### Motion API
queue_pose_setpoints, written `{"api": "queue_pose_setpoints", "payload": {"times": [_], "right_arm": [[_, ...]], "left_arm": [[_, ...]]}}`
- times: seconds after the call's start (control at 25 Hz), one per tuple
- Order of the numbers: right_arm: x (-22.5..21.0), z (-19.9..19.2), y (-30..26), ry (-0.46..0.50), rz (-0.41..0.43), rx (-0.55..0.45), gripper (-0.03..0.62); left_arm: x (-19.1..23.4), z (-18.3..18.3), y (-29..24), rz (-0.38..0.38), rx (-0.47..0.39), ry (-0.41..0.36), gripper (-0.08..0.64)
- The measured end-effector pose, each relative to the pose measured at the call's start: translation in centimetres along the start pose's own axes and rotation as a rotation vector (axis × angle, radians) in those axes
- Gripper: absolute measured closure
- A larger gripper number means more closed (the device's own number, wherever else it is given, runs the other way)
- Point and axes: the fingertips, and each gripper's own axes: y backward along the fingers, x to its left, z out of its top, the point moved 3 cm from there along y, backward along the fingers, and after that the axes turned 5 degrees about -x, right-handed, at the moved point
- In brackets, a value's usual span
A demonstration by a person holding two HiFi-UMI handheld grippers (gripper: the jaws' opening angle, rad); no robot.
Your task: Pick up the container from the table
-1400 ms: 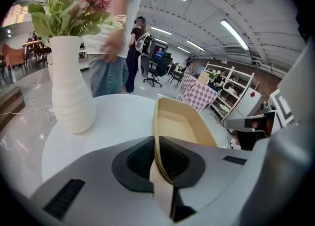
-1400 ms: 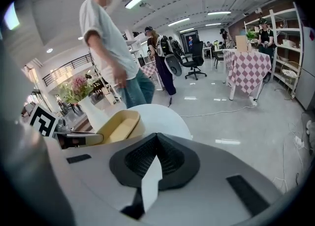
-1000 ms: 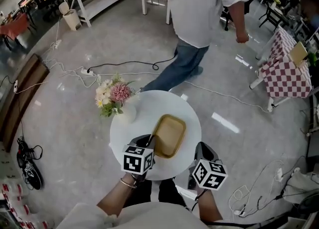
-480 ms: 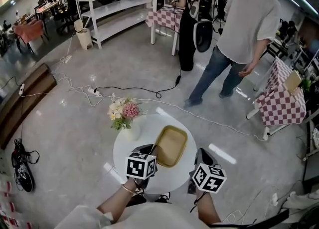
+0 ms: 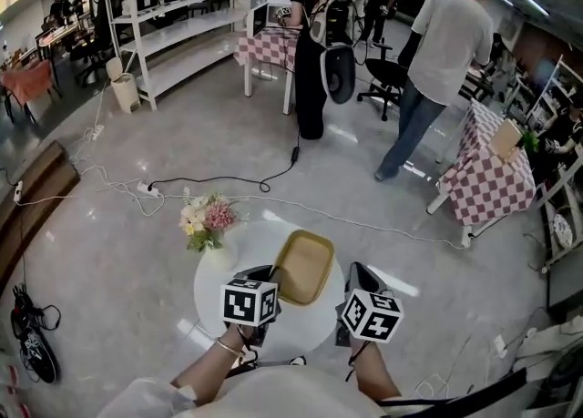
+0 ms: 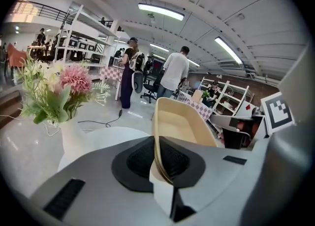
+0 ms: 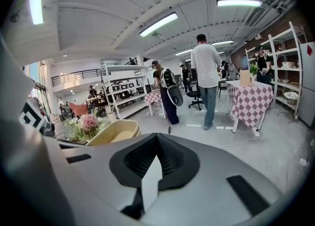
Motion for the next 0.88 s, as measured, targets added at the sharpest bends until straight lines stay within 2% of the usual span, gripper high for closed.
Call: {"api": "queue_pose_setpoints", "payload": {"times": [0.52, 0.72, 0.88], "right_arm": [[-0.6, -1.0, 3.0, -0.027, -0.136, -0.030, 0.568], [-1.2, -1.5, 4.0, -0.039, -0.156, -0.026, 0.568], [-1.2, -1.9, 4.7, -0.009, -0.178, -0.017, 0.568]], "left_arm": [[-0.8, -0.3, -0.5, -0.114, 0.040, -0.053, 0.525], [-2.1, -0.9, -0.5, -0.133, 0.054, -0.061, 0.525], [-2.1, -1.6, -0.5, -0.136, 0.064, -0.061, 0.525]]}}
